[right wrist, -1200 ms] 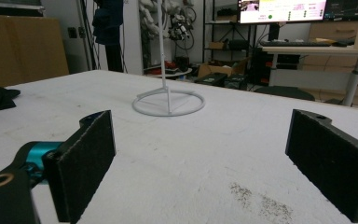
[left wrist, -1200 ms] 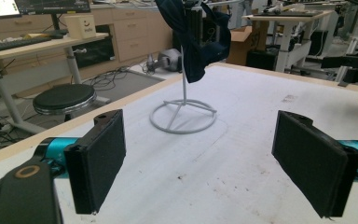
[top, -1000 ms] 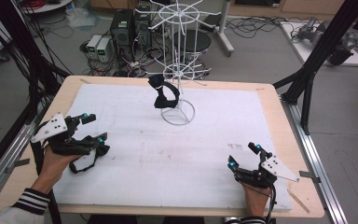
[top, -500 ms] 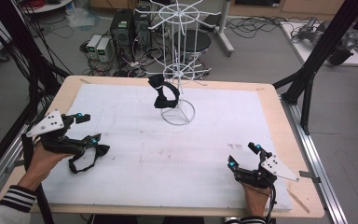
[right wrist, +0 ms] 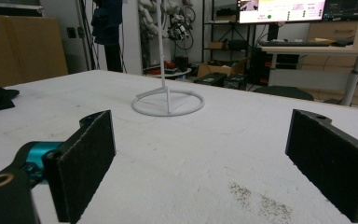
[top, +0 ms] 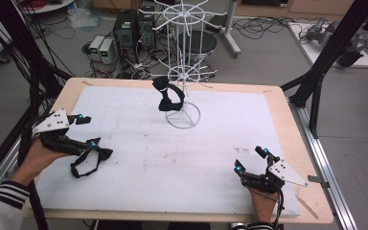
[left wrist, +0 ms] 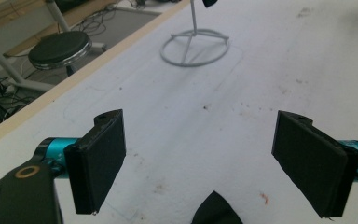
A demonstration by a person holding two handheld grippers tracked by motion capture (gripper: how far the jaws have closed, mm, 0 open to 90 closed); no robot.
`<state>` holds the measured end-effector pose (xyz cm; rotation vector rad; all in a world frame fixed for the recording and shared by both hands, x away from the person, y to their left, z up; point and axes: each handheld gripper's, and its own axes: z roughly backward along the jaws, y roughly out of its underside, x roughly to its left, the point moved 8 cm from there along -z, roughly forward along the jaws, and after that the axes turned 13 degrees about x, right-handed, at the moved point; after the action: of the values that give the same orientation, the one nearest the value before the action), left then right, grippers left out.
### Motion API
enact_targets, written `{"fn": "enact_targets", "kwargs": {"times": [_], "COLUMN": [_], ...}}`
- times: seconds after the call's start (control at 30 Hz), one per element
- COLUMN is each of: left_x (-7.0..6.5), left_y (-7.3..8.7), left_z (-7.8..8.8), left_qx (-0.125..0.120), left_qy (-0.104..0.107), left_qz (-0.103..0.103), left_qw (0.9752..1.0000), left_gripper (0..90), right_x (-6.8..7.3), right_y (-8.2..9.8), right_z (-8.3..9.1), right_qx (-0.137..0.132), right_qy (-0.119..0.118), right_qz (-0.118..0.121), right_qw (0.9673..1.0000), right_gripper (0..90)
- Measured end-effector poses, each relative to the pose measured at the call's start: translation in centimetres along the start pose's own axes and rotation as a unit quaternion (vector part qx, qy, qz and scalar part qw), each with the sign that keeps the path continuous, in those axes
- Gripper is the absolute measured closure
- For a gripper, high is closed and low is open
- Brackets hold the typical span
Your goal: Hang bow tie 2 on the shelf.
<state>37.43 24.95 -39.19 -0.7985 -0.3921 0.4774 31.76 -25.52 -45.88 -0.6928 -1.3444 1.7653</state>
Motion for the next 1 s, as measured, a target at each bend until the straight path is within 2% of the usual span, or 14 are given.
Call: {"fn": "enact_targets", "kwargs": {"times": [0.3,0.5,0.63,0.77,0.93,1.0], "left_x": [0.9,1.1,1.4,1.6,1.7,1.8], "left_y": [1.0,2.0,2.5,3.1,4.1,4.4], "left_z": [-0.3,-0.6,-0.8,-1.0,-1.5,-1.8], "left_qx": [0.042,0.071,0.081,0.098,0.129,0.137], "left_qy": [0.001,0.008,0.013,0.014,0.021,0.022], "left_qz": [-0.011,-0.024,-0.022,-0.026,-0.047,-0.047], "left_qw": [0.9991,0.9971,0.9964,0.9947,0.9903,0.9892], "left_gripper": [18.0,18.0,18.0,18.1,19.7,19.8], "right_x": [0.0,0.0,0.0,0.0,0.0,0.0], "right_y": [0.0,0.0,0.0,0.0,0.0,0.0], "right_z": [0.0,0.0,0.0,0.0,0.0,0.0], "right_qx": [0.0,0.0,0.0,0.001,0.001,0.0], "right_qy": [0.0,0.0,0.0,0.0,0.001,0.001], "right_qz": [0.0,0.0,0.0,-0.001,0.0,0.0], "right_qw": [1.0,1.0,1.0,1.0,1.0,1.0], "right_gripper": [7.5,7.5,7.5,7.5,7.5,7.5]}}
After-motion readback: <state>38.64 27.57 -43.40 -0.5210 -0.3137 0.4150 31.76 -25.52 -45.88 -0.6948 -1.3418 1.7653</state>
